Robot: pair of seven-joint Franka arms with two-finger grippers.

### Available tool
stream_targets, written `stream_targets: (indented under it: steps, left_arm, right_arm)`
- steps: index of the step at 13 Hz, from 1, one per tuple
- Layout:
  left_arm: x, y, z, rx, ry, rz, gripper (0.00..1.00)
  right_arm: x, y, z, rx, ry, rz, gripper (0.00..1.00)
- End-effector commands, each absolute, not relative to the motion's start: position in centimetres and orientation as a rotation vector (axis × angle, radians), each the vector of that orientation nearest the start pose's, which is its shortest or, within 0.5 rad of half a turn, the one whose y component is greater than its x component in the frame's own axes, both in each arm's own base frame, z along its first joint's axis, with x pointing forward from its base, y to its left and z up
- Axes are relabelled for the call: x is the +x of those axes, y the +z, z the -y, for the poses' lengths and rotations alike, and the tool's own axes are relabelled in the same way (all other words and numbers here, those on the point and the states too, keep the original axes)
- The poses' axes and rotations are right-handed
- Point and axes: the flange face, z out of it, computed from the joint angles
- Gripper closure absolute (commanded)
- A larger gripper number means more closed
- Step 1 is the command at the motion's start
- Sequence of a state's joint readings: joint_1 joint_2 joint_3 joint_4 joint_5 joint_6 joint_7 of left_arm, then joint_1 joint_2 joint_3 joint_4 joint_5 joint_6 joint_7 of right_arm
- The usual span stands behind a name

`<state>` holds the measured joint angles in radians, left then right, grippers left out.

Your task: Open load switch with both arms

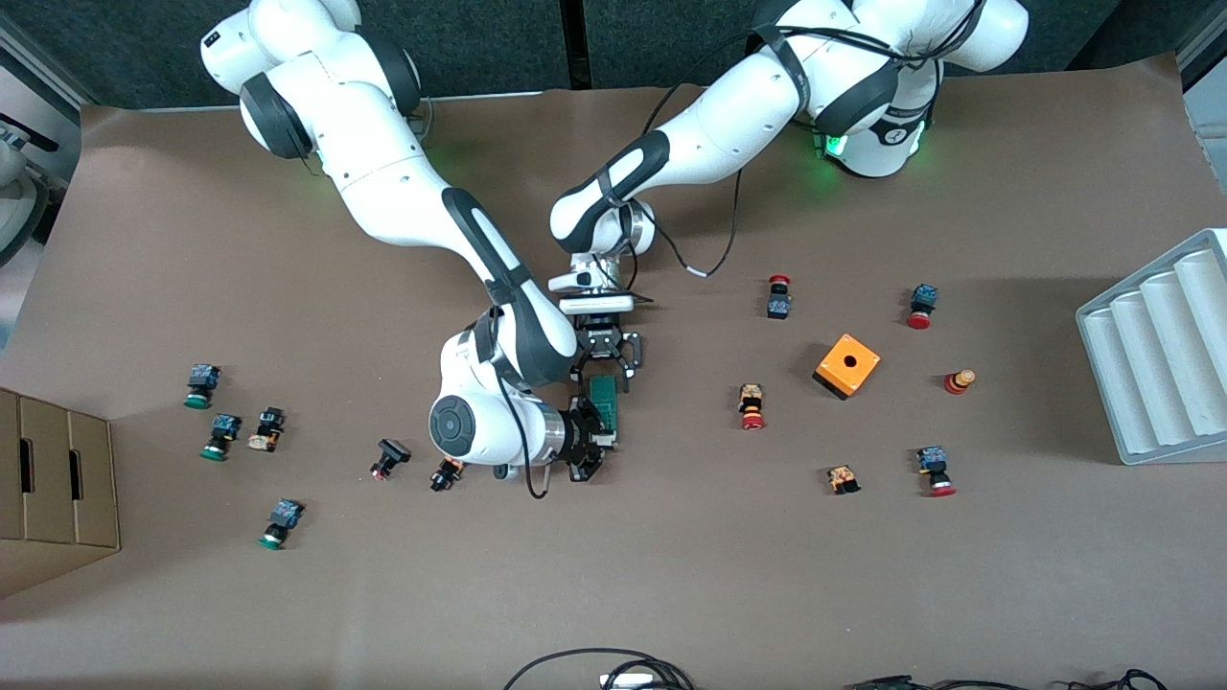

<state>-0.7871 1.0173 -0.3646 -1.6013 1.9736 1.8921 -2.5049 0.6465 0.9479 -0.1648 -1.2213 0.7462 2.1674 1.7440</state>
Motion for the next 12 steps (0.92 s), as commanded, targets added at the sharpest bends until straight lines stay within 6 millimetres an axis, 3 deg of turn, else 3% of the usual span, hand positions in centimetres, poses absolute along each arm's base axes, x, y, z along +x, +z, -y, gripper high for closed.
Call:
stream_targets:
  steps: [1,12]
  left_arm:
    - [35.4,6.3,56.6,-2.537,-1.853,0.097,0.18]
    - [35.4,6.3,56.6,-2.537,-1.853,0.097,0.18]
  right_arm:
    - [63.2,18.3,-40.7,-2.004,0.651,-2.099,0.78]
    - [61.9,18.3,-40.3,-2.045,0.667,-2.116,0.78]
